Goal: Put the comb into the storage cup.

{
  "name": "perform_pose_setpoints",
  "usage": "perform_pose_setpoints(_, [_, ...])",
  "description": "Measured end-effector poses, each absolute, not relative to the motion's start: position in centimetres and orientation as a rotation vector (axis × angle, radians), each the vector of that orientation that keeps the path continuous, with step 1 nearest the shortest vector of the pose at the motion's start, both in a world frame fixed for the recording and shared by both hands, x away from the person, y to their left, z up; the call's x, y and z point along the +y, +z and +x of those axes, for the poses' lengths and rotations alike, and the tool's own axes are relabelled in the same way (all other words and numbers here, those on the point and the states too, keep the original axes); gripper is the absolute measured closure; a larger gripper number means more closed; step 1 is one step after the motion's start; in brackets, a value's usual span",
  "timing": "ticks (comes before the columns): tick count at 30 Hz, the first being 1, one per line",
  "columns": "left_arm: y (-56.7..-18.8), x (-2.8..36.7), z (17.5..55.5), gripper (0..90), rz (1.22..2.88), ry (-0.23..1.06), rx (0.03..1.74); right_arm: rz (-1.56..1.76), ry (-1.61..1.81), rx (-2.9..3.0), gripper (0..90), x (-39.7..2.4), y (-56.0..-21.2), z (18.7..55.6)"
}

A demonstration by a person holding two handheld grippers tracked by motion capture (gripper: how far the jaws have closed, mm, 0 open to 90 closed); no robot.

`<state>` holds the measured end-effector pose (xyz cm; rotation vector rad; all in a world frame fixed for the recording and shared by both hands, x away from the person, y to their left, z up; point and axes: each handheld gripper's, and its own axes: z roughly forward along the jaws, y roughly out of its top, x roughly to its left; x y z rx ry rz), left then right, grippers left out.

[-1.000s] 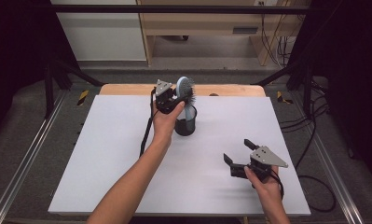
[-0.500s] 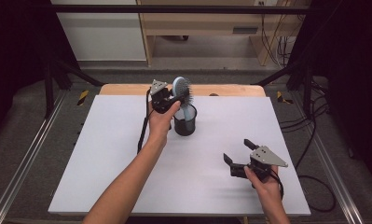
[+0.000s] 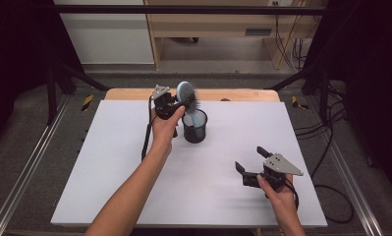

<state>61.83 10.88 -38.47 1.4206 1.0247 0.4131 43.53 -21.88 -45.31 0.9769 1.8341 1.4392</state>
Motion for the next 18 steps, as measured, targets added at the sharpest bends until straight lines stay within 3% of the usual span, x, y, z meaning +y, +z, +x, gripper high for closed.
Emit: perform_pose_setpoints(18, [-39.3, 12.8, 62.2, 44.1, 1.384, 0.381, 1.089, 0.979, 1.436, 1.840, 5.6, -21.8, -45.3, 43.6])
